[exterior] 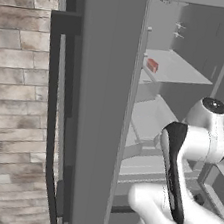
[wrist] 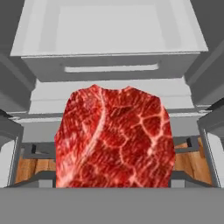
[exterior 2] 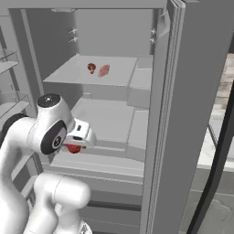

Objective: Place one mushroom and one steak in each tupperware on the nearby counter, to pack two identical lunches.

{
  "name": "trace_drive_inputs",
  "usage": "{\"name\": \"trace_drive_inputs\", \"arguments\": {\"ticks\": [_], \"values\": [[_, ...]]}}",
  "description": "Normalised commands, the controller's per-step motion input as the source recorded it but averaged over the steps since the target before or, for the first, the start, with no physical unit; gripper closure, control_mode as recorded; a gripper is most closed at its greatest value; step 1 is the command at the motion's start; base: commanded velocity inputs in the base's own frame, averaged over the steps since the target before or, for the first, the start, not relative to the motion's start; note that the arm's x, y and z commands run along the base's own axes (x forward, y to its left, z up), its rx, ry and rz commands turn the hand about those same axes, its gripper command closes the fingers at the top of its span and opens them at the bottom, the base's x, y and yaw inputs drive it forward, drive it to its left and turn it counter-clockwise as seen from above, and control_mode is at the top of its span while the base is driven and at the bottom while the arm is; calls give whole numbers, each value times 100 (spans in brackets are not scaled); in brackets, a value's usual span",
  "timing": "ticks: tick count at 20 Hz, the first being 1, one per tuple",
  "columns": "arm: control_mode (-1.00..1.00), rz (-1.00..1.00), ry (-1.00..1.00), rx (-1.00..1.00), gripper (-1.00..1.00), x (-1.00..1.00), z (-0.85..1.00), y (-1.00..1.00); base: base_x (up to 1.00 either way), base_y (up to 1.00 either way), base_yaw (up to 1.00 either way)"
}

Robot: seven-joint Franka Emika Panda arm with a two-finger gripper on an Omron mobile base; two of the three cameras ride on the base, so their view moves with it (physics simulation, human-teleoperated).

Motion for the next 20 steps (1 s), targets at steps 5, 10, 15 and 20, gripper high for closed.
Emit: {"name": "trace_drive_inputs", "arguments": {"ticks": [5,10,15,20], "values": [[-100,23,-8,-5,100,-93,84,6,0,0,0],[-100,16,-5,-2,100,-99,68,0,0,0,0],[100,0,0,0,100,0,0,0,-91,0,10],[100,0,0,0,100,0,0,0,-100,-28,2]]}}
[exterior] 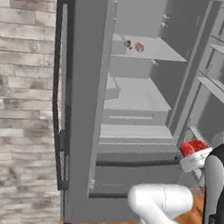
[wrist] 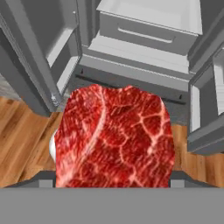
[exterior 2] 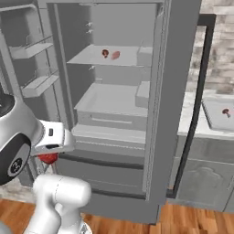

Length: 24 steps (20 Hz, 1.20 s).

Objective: Place one mushroom and one steak in each tupperware on the nearby counter, to pack two identical lunches.

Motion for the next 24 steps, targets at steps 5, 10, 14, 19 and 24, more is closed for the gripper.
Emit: {"name": "trace_drive_inputs", "arguments": {"ticks": [5,10,14,19,24], "values": [[100,0,0,0,100,0,0,0,-97,-85,0],[100,0,0,0,100,0,0,0,-46,-100,0],[100,0,0,0,100,0,0,0,-1,-100,0],[100,0,0,0,100,0,0,0,33,-100,0],[100,0,0,0,100,0,0,0,68,-95,0]]}}
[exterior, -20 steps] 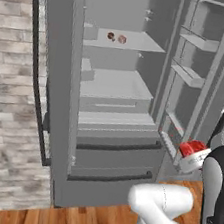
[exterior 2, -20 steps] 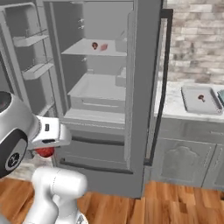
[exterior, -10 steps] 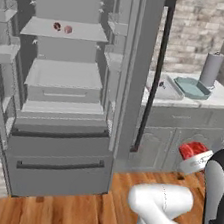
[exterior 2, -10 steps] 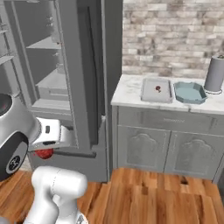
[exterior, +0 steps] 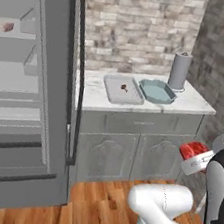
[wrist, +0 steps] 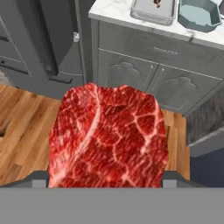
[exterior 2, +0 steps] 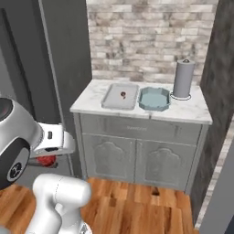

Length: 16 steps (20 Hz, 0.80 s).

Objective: Place one mushroom and one steak in each tupperware on the nearby counter, to pack two identical lunches.

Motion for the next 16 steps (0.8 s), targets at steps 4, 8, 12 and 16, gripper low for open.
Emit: {"name": "trace_drive_inputs", "arguments": {"ticks": [4,8,12,16], "values": [[100,0,0,0,100,0,0,0,97,-61,0],[100,0,0,0,100,0,0,0,100,-15,0],[100,0,0,0,100,0,0,0,100,2,0],[100,0,0,0,100,0,0,0,94,9,0]]}}
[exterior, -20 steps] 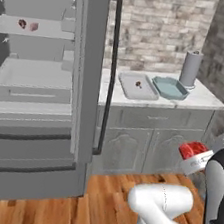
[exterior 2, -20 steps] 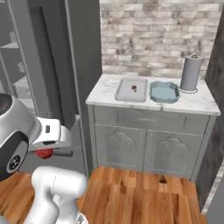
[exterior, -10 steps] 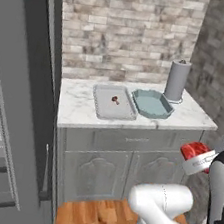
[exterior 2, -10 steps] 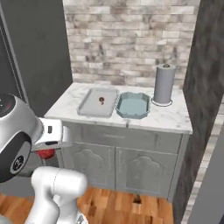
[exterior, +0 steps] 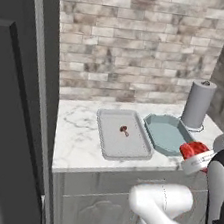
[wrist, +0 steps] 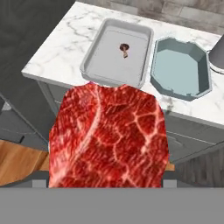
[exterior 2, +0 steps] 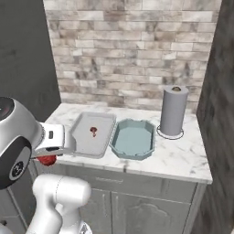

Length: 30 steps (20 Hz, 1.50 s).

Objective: Place one mushroom and one steak in each tupperware on the nearby counter, to pack two identical lunches.

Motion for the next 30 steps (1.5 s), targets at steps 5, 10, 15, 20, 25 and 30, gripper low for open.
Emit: {"name": "trace_drive_inputs", "arguments": {"ticks": [5,10,15,20,25,30], "values": [[100,0,0,0,100,0,0,0,84,15,0],[-100,0,8,0,100,32,-37,30,10,5,0],[-100,0,12,0,100,31,-60,42,0,0,0],[-100,0,11,0,100,57,-50,32,0,0,0],[-100,0,8,0,100,63,-42,12,0,0,0],[-100,0,0,0,100,50,-61,13,0,0,0]]}}
